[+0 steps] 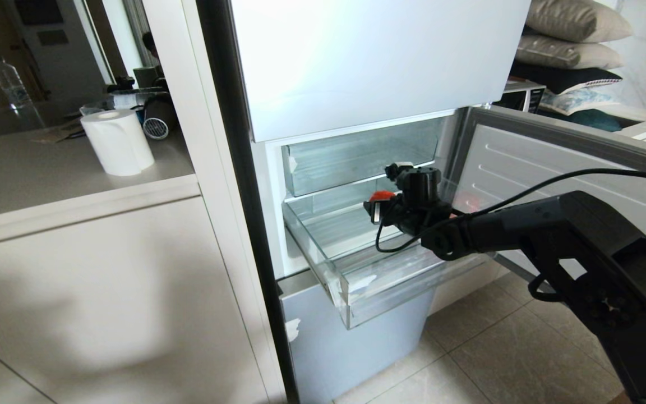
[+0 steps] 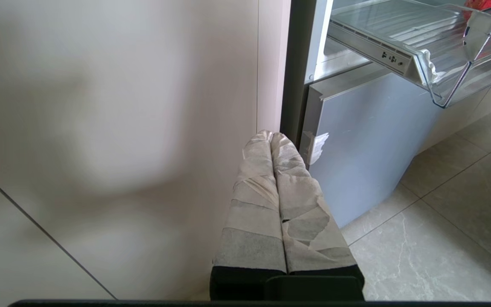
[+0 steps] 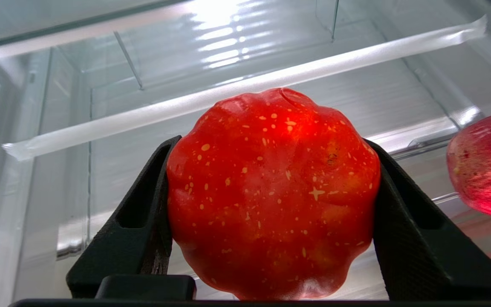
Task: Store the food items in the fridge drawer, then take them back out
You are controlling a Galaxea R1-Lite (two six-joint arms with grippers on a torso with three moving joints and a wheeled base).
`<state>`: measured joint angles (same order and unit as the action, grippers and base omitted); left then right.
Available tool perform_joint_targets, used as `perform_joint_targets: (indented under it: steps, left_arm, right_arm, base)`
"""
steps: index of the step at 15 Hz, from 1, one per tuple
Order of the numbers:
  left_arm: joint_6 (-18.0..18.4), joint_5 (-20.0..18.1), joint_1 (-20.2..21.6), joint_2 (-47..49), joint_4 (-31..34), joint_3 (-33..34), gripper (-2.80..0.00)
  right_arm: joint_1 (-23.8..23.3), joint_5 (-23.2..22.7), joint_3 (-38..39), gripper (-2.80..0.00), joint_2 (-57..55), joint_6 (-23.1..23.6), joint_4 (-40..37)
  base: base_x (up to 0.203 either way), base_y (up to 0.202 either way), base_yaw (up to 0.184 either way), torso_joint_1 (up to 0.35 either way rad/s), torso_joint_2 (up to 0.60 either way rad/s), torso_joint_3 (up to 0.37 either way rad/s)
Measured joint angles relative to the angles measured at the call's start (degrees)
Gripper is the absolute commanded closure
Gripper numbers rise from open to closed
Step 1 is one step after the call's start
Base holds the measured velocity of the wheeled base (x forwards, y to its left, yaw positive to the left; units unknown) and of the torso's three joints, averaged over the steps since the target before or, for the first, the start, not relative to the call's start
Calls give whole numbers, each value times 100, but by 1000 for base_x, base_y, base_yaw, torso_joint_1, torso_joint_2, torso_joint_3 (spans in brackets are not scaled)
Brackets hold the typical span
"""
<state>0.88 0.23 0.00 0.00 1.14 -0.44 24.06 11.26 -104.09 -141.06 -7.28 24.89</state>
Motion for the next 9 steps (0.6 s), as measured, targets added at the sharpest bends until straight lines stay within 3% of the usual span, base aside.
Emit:
perform_joint_targets:
  steps: [5,9]
  left_arm:
    - [0,2,0,0,1,0,0]
    - [0,2,0,0,1,0,0]
  right_arm:
    - [-6,-51,-697,0,-307,-43,-851]
    - [-31,-167,-792,0,-354,-54,-1242]
  base:
    - [0,0,0,0,0,0]
    - [0,0,0,0,0,0]
